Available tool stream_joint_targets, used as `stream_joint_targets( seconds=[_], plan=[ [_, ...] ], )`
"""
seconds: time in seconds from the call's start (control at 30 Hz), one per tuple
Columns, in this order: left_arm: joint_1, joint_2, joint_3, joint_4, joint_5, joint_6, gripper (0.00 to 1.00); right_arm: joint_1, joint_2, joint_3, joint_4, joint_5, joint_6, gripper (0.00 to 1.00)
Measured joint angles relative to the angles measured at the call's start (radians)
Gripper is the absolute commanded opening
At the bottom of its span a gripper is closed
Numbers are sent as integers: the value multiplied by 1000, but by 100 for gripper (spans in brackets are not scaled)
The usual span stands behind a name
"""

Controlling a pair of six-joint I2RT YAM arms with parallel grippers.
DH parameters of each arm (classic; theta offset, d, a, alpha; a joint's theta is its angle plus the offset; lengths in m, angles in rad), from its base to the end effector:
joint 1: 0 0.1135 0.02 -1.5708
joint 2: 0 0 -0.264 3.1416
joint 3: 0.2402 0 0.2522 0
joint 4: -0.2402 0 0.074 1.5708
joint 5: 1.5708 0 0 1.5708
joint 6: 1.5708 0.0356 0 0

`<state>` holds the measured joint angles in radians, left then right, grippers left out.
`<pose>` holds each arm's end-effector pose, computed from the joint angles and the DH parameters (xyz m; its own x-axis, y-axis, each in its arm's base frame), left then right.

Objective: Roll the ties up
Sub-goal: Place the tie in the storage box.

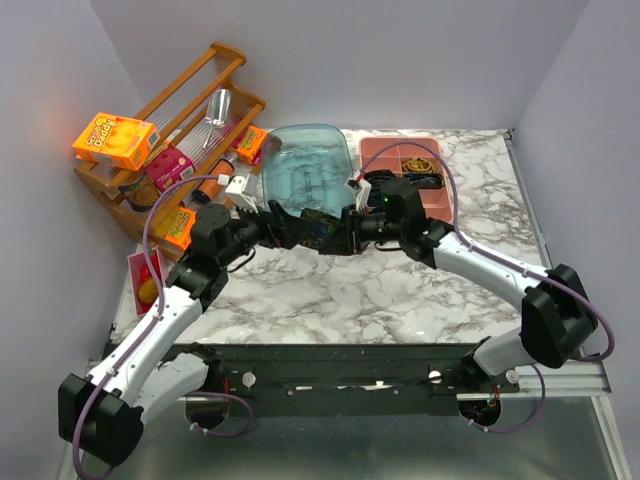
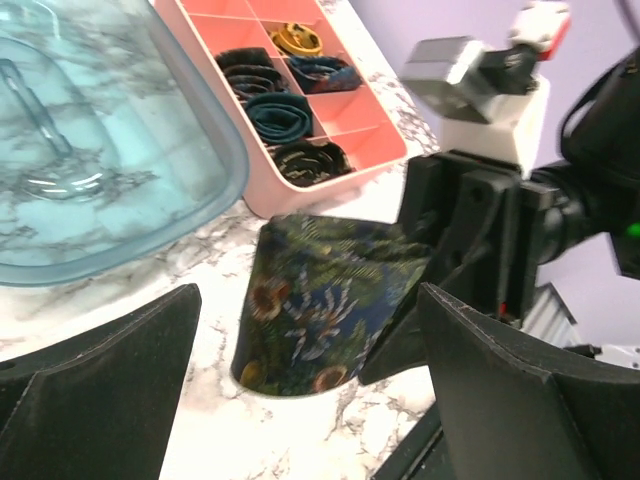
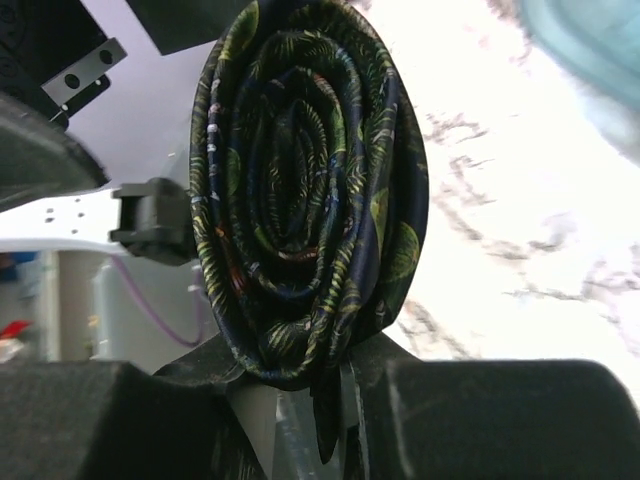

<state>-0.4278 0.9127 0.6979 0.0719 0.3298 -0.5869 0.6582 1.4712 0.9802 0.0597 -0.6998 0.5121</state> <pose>0.1929 -0.1006 0.3134 -0.4868 -0.3539 -0.7986 0.4979 0.6388 -0.5865 0.2471 0.2200 0.2713 -0.7444 -0.1017 -0.6600 -0.6493 0.3409 0.6798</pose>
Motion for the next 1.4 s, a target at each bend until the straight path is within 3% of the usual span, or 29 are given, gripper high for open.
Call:
stream_joint_targets(
  seconds=[0.3,0.53,0.87,1.1,1.4],
  plan=[
    [0,43,31,-15,-38,34,99,-22,-95,70,-199,215,-176,1],
    [0,153,48,-20,-38,60,99,-31,-229,71,-279,472,-356,1],
    [0,376,245,-68,-39,98,99,-100,-272,131,-309,679,-622,1],
    [0,568,502,-167,-40,113,99,-224,-221,225,-327,648,-813,1],
    [0,711,718,-300,4,142,99,-408,-63,381,-351,397,-1038,0]
  ],
)
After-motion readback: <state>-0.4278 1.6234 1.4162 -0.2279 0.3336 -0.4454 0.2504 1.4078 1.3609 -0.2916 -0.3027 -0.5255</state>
